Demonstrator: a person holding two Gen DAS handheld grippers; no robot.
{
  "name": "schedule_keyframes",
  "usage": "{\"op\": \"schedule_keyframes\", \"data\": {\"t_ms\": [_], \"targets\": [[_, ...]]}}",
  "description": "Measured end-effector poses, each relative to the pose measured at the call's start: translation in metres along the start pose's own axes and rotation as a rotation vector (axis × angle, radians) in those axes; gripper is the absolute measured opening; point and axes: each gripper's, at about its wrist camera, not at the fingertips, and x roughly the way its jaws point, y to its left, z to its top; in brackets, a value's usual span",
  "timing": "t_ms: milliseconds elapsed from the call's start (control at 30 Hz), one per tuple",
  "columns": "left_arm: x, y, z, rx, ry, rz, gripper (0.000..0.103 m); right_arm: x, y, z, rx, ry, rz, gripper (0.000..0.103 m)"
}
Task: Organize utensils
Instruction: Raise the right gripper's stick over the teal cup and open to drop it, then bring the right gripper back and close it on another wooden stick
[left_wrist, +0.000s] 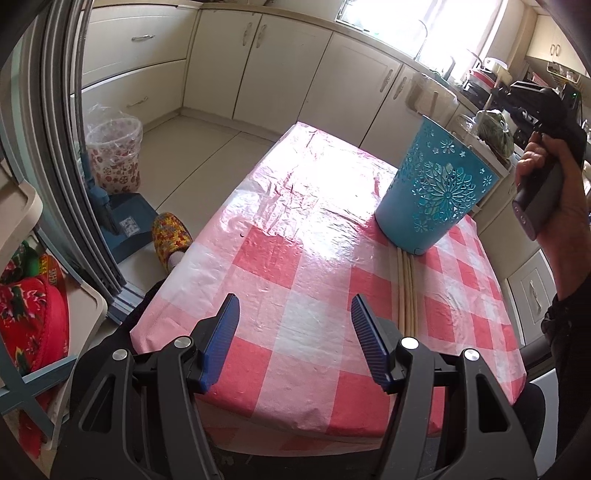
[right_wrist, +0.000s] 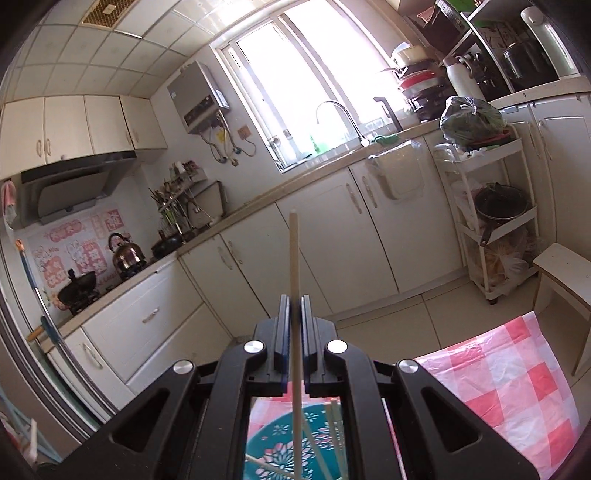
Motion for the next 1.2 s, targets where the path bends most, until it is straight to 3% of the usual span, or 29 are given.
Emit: {"op": "schedule_keyframes", "data": {"t_ms": [433, 567, 800, 900, 1067, 1200], "targets": [[0.002, -0.001, 0.000, -0.005, 0.009, 0.001, 0.060, 0.001, 0.006, -0.030, -0.137, 0.122, -0.003, 0.006], [-0.006, -0.004, 0.000, 0.003, -0.008, 0.001, 0.060, -0.029, 0.000, -0.028, -0.143, 0.097, -0.007, 0.016], [-0.019, -0.012, -0.003, 0.024, -0.027, -0.008, 0.060, -0.093, -0.019, -0.043, -0.121, 0.080, -0.046, 0.021], [-0.024, -0.015, -0.006, 0.032, -0.031, -0.010, 0.060, -0.105, -0.030, -0.081, -0.099, 0.181, -0.090, 0.022], [-0.031, -0.021, -0.012, 0.054, -0.027, -0.014, 0.060, -0.076, -0.038, -0.157, -0.097, 0.468, -0.115, 0.018], [-0.040, -0.020, -0.014, 0.062, -0.038, -0.009, 0.060, -0.050, -0.027, -0.189, -0.138, 0.571, -0.120, 0.014]]}}
